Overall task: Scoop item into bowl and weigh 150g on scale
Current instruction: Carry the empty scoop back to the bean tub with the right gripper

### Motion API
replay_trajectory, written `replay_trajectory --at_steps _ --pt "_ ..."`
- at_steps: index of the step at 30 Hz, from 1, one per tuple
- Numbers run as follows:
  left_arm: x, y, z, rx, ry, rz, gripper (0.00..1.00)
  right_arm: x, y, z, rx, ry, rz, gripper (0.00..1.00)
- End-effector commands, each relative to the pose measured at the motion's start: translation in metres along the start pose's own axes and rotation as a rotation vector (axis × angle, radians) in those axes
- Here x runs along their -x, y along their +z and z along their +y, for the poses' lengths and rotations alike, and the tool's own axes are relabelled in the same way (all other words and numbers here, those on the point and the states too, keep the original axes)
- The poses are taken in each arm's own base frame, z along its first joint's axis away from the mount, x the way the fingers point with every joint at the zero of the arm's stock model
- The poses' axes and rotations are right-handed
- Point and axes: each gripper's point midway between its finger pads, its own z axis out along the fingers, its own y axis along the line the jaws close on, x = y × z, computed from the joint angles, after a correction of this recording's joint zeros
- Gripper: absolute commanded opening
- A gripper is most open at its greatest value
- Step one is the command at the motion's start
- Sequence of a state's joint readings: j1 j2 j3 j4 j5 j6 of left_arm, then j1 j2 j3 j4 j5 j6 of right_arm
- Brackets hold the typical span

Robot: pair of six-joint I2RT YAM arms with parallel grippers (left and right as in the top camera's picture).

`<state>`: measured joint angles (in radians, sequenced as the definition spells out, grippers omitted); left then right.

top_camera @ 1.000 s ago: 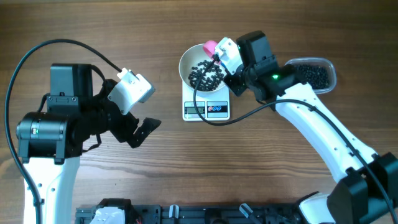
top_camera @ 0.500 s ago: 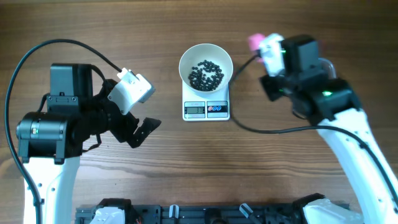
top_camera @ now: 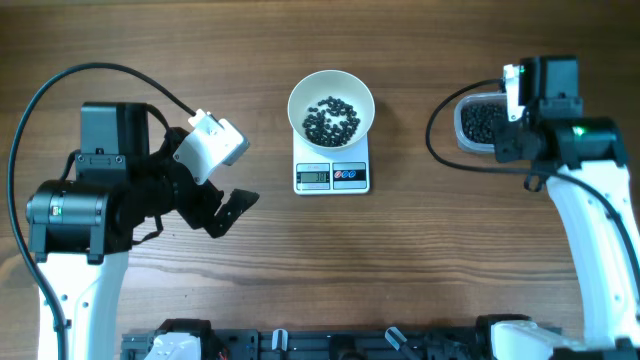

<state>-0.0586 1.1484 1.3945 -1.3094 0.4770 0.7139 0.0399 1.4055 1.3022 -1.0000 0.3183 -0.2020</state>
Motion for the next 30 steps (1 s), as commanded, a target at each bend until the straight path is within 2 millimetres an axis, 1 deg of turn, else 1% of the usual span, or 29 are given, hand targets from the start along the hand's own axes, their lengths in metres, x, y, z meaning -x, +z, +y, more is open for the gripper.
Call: replay_trajectory --at_steps 1,5,9,14,21,26,28,29,30 --pt "0.005 -0.004 0.002 0.005 0.014 -0.015 1.0 -0.005 0.025 0.004 -0.013 -0.026 0.085 0.04" --pt "0.005 -0.004 0.002 0.005 0.014 -0.015 1.0 -0.01 0.047 0.011 -0.005 -0.053 0.149 0.04" --pt "0.005 -0.004 0.002 0.005 0.014 -0.015 1.0 -0.014 0.066 0.013 -0.028 -0.073 0.2 0.04" --pt "0.005 -0.004 0.002 0.005 0.014 -0.015 1.0 -0.012 0.088 0.008 -0.094 -0.086 0.228 0.04" --pt "0.005 -0.004 0.002 0.005 0.014 -0.015 1.0 -0.009 0.105 0.0 -0.168 -0.095 0.242 0.04" --pt "0.005 -0.004 0.002 0.005 0.014 -0.015 1.0 -0.009 0.116 0.004 -0.168 -0.098 0.251 0.04" --pt "0.005 -0.004 0.002 0.005 0.014 -0.015 1.0 -0.01 0.118 0.007 -0.156 -0.101 0.255 0.04" --pt "0.005 -0.004 0.002 0.005 0.014 -0.015 1.0 -0.01 0.12 0.011 -0.132 -0.102 0.254 0.04" --pt "0.005 -0.004 0.002 0.005 0.014 -0.015 1.0 -0.01 0.123 0.02 -0.08 -0.111 0.252 0.04"
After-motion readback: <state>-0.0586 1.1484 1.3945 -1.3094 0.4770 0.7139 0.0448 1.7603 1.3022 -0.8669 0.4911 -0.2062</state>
